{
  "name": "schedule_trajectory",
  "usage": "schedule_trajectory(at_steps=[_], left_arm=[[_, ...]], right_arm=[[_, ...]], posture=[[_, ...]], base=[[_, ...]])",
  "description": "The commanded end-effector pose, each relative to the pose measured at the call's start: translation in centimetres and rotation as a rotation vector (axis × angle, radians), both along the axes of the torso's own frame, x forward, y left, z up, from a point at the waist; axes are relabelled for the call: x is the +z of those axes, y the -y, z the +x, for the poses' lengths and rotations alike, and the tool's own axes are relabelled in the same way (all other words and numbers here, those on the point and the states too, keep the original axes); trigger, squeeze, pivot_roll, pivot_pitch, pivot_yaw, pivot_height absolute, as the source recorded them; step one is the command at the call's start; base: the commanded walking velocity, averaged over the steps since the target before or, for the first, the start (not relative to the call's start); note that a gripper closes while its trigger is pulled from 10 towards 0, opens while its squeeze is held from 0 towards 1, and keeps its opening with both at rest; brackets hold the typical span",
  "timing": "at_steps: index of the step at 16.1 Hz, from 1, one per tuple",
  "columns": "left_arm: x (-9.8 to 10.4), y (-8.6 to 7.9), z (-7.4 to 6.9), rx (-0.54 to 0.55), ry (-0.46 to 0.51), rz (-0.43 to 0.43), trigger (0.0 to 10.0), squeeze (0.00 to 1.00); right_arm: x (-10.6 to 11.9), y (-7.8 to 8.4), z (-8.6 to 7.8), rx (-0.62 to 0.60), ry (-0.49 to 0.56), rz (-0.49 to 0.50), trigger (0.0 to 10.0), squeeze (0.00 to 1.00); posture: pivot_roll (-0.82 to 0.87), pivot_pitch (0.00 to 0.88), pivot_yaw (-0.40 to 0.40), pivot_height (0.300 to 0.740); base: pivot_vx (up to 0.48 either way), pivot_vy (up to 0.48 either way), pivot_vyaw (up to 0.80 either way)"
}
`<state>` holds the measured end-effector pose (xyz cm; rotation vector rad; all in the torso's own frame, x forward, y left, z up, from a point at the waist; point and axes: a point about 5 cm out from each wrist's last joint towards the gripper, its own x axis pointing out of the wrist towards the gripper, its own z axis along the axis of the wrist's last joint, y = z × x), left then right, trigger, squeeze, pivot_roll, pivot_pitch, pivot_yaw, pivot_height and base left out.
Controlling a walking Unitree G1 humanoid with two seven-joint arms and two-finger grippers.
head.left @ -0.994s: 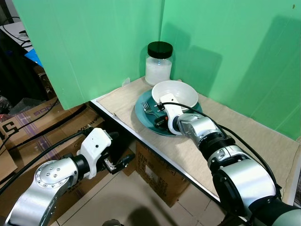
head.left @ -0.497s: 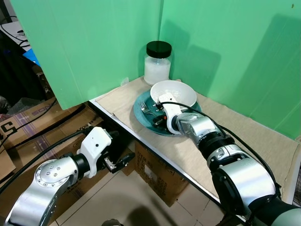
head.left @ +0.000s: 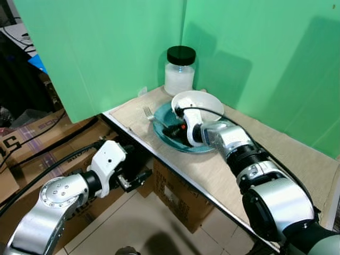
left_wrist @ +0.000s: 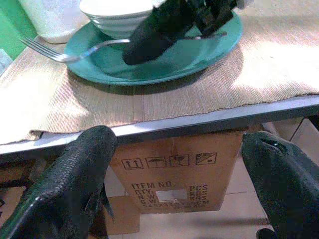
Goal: Setting the table
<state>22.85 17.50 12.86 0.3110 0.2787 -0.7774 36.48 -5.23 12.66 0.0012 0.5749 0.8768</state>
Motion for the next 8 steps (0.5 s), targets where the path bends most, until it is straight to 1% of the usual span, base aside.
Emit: schedule_trajectory(at_steps=[1, 2, 4, 5, 6, 7, 8], left_arm=[[0.2, 0.1, 0.1, -0.014, 0.004, 0.01, 10.0, 0.0], [0.2, 0.2, 0.2, -0.016, 0.005, 0.011, 10.0, 0.0], [0.8, 0.5, 0.4, -0.021, 0.027, -0.005, 10.0, 0.0], [1.4, 0.8, 0.5, -0.021, 0.05, -0.024, 10.0, 0.0], [2.1, 1.2, 0.8, -0.012, 0.085, -0.053, 10.0, 0.0], [2.9, 1.9, 1.3, 0.023, 0.139, -0.075, 10.0, 0.0], [3.8, 2.7, 1.9, 0.077, 0.205, -0.111, 10.0, 0.0]], right_arm=[[1.7, 0.5, 0.6, -0.016, 0.027, 0.067, 0.0, 0.0], [2.2, 0.6, 0.8, -0.023, 0.037, 0.089, 0.0, 0.0], [4.3, 1.5, 1.5, -0.084, 0.129, 0.166, 0.0, 0.0], [6.0, 2.5, 1.8, -0.146, 0.223, 0.219, 0.0, 0.0], [7.3, 3.8, 1.8, -0.199, 0.359, 0.205, 0.0, 0.0], [8.3, 5.2, 1.1, -0.242, 0.451, 0.171, 0.0, 0.0], [8.7, 6.3, 0.2, -0.28, 0.481, 0.167, 0.0, 0.0]], posture=[[0.1, 0.0, -0.021, 0.74], [0.1, 0.0, -0.021, 0.74], [0.11, 0.0, -0.03, 0.74], [0.12, 0.0, -0.039, 0.74], [0.12, 0.0, -0.044, 0.74], [0.12, 0.0, -0.047, 0.74], [0.12, 0.0, -0.047, 0.74]], base=[[0.0, 0.0, 0.0], [0.0, 0.0, 0.0], [0.0, 0.0, 0.0], [0.0, 0.0, 0.0], [0.0, 0.0, 0.0], [0.0, 0.0, 0.0], [0.0, 0.0, 0.0]])
